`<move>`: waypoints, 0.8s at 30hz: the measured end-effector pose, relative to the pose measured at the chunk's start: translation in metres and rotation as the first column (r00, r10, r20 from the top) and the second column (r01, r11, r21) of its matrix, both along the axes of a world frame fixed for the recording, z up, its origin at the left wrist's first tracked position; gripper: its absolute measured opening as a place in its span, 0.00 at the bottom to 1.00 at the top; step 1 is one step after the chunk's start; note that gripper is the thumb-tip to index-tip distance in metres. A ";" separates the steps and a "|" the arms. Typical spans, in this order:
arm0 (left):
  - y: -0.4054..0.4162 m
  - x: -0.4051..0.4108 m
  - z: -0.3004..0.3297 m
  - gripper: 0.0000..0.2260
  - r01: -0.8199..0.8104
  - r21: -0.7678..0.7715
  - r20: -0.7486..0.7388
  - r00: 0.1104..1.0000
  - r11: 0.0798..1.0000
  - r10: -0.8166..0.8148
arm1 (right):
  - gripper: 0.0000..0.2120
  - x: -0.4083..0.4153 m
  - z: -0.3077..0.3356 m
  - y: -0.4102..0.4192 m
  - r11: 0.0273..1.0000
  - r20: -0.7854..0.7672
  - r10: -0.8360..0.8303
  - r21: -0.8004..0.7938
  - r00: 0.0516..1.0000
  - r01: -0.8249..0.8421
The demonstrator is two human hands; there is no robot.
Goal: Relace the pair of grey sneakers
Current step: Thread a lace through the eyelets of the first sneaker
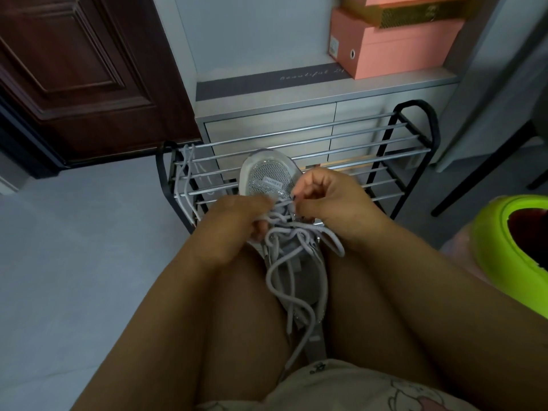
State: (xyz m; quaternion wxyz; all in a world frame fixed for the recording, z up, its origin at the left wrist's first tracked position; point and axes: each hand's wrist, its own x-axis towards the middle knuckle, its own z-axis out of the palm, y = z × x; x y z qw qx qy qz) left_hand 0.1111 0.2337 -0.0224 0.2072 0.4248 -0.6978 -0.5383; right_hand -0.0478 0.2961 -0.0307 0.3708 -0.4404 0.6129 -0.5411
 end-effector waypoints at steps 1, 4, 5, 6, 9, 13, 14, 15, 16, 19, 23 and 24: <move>0.000 -0.001 -0.001 0.25 0.025 -0.120 0.115 0.993 0.992 -0.011 | 0.13 0.000 0.000 0.000 1.000 -0.016 0.000 -0.003 1.000 0.000; 0.000 0.001 -0.002 0.20 0.118 -0.323 0.229 0.972 0.939 -0.043 | 0.12 0.000 -0.003 -0.001 1.000 0.002 -0.019 -0.015 1.000 0.019; -0.001 0.002 -0.002 0.19 0.130 -0.290 0.193 0.978 0.948 -0.075 | 0.12 -0.001 -0.003 -0.001 1.000 0.014 -0.025 -0.017 1.000 0.026; -0.001 0.003 -0.002 0.18 0.130 -0.202 0.104 0.988 0.971 -0.111 | 0.12 -0.001 -0.004 -0.001 1.000 0.021 -0.025 -0.016 0.999 0.026; 0.000 0.005 -0.005 0.16 0.146 0.182 -0.338 0.938 0.972 -0.078 | 0.13 -0.002 -0.004 0.000 1.000 0.015 -0.001 -0.009 1.000 0.001; 0.005 0.006 -0.008 0.18 0.125 0.223 -0.386 0.922 0.967 -0.030 | 0.12 -0.004 -0.004 0.001 1.000 -0.042 0.003 0.000 0.999 -0.003; 0.003 0.006 -0.007 0.20 0.079 0.109 -0.248 0.967 0.991 -0.050 | 0.12 -0.005 -0.004 0.001 1.000 -0.068 -0.002 0.003 0.998 0.002; 0.002 0.006 -0.005 0.22 0.070 -0.014 -0.093 0.993 0.997 -0.071 | 0.11 -0.005 -0.004 0.001 1.000 -0.088 -0.005 0.007 0.996 0.006; 0.001 0.005 -0.004 0.24 0.087 -0.118 0.044 0.996 0.989 -0.082 | 0.10 -0.005 -0.005 0.001 1.000 -0.097 -0.006 0.010 0.995 0.007; -0.002 0.004 -0.007 0.20 0.112 -0.279 0.196 0.979 0.954 -0.058 | 0.07 -0.004 -0.007 0.000 1.000 -0.143 -0.011 0.024 0.990 0.015; -0.003 0.006 -0.012 0.13 0.087 -0.202 0.032 0.996 0.975 -0.082 | 0.07 -0.005 -0.008 -0.001 0.999 -0.209 -0.024 0.018 0.978 0.028; -0.003 0.007 -0.013 0.12 0.084 -0.122 -0.070 0.993 0.989 -0.093 | 0.07 -0.005 -0.008 -0.001 1.000 -0.188 -0.016 0.011 0.982 0.019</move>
